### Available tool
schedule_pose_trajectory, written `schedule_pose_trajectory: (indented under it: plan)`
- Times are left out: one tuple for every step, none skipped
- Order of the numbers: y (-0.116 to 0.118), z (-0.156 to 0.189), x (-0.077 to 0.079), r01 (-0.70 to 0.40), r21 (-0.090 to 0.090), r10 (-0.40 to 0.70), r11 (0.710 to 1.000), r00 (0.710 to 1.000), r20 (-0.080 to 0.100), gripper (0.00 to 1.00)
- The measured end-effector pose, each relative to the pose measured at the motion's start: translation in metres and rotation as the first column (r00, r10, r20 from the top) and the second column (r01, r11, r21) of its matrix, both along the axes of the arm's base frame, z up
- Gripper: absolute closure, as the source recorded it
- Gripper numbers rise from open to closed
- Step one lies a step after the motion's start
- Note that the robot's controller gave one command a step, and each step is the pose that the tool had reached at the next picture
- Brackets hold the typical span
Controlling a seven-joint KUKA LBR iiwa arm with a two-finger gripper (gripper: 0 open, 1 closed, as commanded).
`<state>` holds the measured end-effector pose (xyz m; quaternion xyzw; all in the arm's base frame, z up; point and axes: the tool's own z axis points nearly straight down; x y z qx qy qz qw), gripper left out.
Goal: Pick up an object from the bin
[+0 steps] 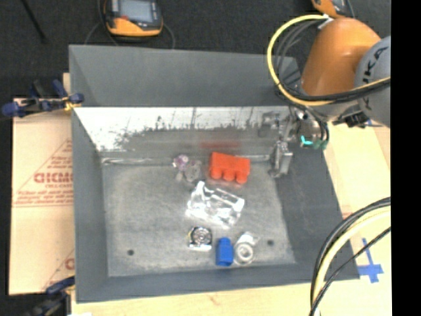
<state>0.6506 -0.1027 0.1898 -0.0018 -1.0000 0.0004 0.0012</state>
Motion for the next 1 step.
schedule_pose_trajectory:
  plan:
    - [0.0711, -0.1217, 0.0037, 0.036, 0.002, -0.036, 0.999, 0.999, -0.005, 0.0]
